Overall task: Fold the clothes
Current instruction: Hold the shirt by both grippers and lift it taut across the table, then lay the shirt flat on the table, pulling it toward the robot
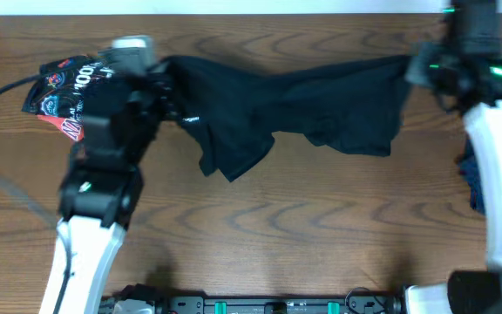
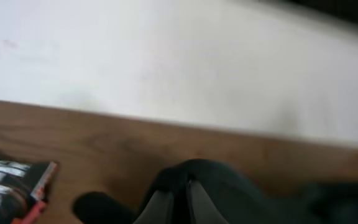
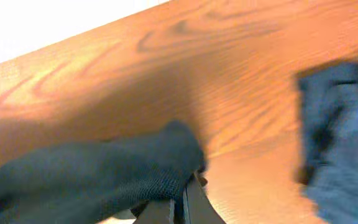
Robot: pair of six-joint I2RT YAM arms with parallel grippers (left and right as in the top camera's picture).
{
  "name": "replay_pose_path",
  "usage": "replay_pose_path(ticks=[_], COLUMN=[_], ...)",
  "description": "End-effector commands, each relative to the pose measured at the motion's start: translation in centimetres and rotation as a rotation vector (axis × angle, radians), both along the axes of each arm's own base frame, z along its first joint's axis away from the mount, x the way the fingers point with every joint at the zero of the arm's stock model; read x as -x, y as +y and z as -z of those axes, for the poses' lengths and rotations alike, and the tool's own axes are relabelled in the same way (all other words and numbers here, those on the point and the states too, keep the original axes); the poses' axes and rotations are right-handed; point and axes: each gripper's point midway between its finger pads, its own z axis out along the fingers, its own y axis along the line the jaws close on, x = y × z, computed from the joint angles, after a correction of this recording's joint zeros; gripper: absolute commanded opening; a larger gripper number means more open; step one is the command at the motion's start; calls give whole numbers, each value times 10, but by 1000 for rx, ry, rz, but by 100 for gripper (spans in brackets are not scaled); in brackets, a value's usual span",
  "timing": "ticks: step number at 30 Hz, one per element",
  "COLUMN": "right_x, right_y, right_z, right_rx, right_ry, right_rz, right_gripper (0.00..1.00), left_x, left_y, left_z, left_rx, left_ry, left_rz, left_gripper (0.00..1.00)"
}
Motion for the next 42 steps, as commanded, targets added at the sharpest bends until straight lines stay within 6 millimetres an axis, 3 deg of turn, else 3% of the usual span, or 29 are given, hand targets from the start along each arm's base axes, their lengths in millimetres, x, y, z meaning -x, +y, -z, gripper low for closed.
replay_pose_path(ticks=[1, 7, 12, 17, 22, 26, 29, 31, 33, 35, 38, 42], right_x=[13, 41, 62, 59, 28, -7, -44, -73, -95, -112, -123, -117], right_y=[-22, -26, -25, -23, -13, -6, -7, -16, -22, -21, -25, -40], right_z=[-26, -72, -103, -103, -63, -13, 14, 18, 6, -19, -68, -117], right_rx=[81, 193, 215, 227, 185, 138, 118, 116, 101, 96, 123, 184], right_ry=[-44, -139, -225, -229, -126, -24, -27, -91, -191, -309, -453, -527], right_rz=[-14, -104, -104, -127, -210, -271, -258, -187, -117, -111, -95, -38], right_gripper=[1, 1, 1, 1, 1, 1, 1, 1, 1, 1, 1, 1], left_x=[19, 56, 86, 89, 48, -2, -46, -76, -104, -128, -156, -164], left_y=[22, 13, 18, 11, 4, -5, -3, -2, 0, 1, 2, 4], left_z=[-51, -98, -123, -118, -68, -11, 23, 32, 27, 8, -44, -112], left_rx=[178, 292, 311, 313, 333, 356, 329, 327, 318, 317, 337, 314], left_ry=[-102, -223, -302, -277, -84, 82, 115, 94, 39, -36, -164, -283], left_rz=[-59, 85, 87, 134, 161, 207, 211, 215, 224, 234, 252, 271], left_gripper=[6, 6, 6, 6, 6, 6, 6, 6, 6, 6, 6, 6])
